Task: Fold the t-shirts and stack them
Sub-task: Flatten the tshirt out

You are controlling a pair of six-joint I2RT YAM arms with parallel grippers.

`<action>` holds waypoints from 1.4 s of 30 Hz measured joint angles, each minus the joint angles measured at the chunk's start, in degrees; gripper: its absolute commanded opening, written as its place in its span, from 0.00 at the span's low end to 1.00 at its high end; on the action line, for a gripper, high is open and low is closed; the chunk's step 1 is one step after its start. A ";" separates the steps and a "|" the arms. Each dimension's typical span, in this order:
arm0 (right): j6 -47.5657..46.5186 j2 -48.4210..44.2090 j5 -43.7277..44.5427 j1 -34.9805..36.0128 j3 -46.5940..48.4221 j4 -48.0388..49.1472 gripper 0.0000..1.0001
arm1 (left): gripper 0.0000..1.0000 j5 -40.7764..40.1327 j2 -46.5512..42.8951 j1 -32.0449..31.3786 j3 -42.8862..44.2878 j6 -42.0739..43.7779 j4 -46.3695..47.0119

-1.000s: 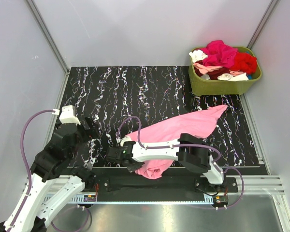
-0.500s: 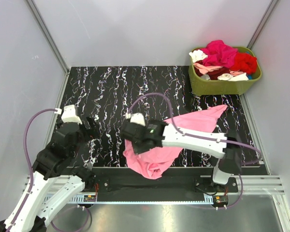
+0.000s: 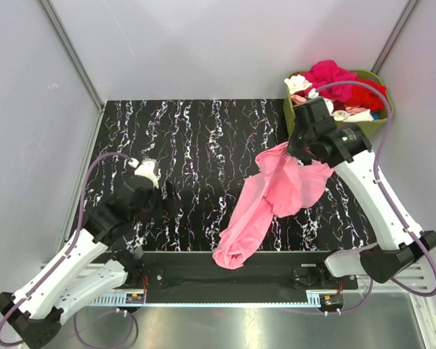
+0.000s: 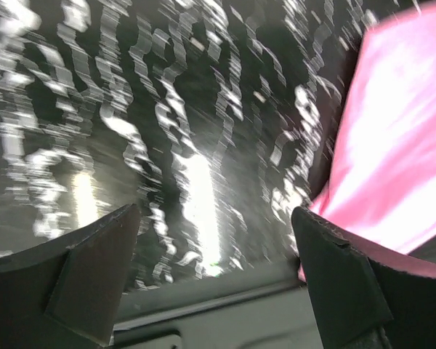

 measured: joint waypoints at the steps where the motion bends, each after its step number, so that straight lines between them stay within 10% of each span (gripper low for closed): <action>1: -1.11 -0.17 -0.15 -1.73 1.27 -0.15 0.00 | 0.90 0.68 0.07 -1.40 -0.85 -0.81 0.59; 14: -7.17 10.27 -9.46 -16.22 9.81 -0.42 0.00 | 0.88 0.31 15.76 -30.03 -9.70 -12.07 18.82; 32: -9.84 14.91 -16.20 -22.86 18.69 -0.59 0.00 | 0.54 -0.72 36.81 -31.58 -8.98 -10.25 38.91; 42: -11.06 16.22 -17.79 -29.03 18.86 -0.57 0.00 | 0.62 1.84 36.79 -37.42 -8.98 -11.19 42.01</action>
